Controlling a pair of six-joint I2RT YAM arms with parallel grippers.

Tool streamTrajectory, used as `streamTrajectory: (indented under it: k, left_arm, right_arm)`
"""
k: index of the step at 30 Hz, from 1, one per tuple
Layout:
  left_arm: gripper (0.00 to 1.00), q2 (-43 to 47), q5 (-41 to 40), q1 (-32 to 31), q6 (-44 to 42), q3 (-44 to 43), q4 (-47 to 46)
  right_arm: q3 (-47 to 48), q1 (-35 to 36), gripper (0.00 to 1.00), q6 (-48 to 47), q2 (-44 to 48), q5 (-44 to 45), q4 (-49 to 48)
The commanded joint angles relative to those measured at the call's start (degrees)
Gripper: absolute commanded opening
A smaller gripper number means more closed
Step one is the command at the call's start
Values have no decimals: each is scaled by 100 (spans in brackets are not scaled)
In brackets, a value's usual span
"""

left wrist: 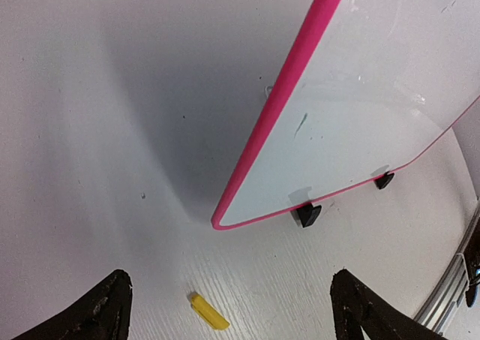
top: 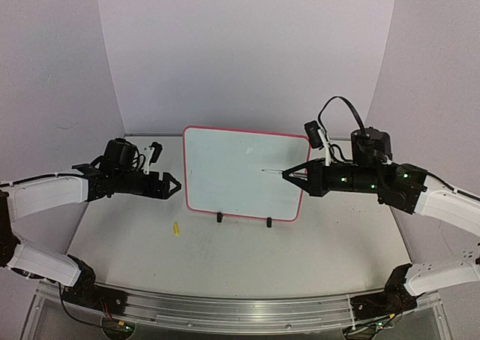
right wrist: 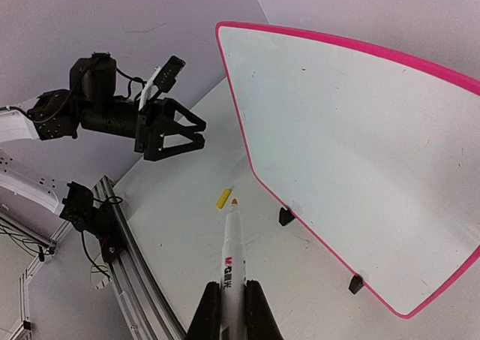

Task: Write a sentence on the whiteboard
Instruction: Place the pen cap at the center of the board, then adjust the whiteboard at the center of the board.

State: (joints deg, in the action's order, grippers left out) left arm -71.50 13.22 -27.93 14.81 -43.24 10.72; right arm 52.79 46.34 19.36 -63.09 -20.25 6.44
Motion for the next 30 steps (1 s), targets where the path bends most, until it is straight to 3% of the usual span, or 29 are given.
streamTrajectory:
  k: [1,5,11,18,27,30]
  left_arm:
    - [90,-42,990,440,-561,-481,-845]
    - [90,-310,1518,718,-1010,-794,-1032]
    - [89,-779,3085,1409,-965,-1010,-2075]
    - [88,-1479,3274,1454,-1935,-2056,-1139]
    - [87,-2186,4046,1454,-2237,-2858,-550]
    - [82,-2271,4281,1440,-2306,-2977,-428]
  right_arm:
    - [287,104,0,-107,-67,-49,-265]
    - [286,167,0,-119,-97,-29,-298]
    - [313,296,0,-93,-156,-4,-354]
    - [376,392,0,-99,-199,67,-354]
    - [569,497,0,-122,-393,92,-345]
    - [611,532,0,-142,-459,91,-345]
